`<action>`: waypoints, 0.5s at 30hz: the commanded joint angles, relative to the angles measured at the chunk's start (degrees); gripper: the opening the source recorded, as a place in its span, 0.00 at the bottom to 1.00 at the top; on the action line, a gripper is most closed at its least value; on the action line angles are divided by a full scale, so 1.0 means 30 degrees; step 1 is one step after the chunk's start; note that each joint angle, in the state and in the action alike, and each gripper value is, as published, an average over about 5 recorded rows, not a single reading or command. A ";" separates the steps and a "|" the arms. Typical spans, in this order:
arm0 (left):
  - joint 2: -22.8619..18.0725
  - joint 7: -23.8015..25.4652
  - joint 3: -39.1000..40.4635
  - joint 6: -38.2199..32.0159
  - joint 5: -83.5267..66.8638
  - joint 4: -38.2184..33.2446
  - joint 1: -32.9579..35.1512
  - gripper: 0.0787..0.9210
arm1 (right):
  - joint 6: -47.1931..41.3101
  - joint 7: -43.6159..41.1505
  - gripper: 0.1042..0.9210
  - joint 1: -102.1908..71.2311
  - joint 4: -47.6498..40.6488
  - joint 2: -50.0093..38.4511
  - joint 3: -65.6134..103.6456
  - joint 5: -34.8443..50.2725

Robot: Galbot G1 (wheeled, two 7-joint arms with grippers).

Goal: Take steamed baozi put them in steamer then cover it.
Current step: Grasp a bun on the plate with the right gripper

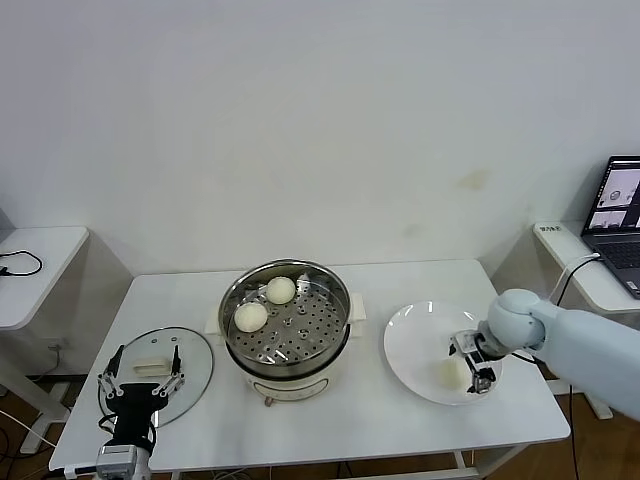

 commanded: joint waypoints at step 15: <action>-0.0009 0.0003 -0.0122 -0.0013 -0.0044 0.0108 -0.0031 0.88 | -0.0156 0.0187 0.68 -0.1056 -0.1743 0.1454 0.0952 -0.0258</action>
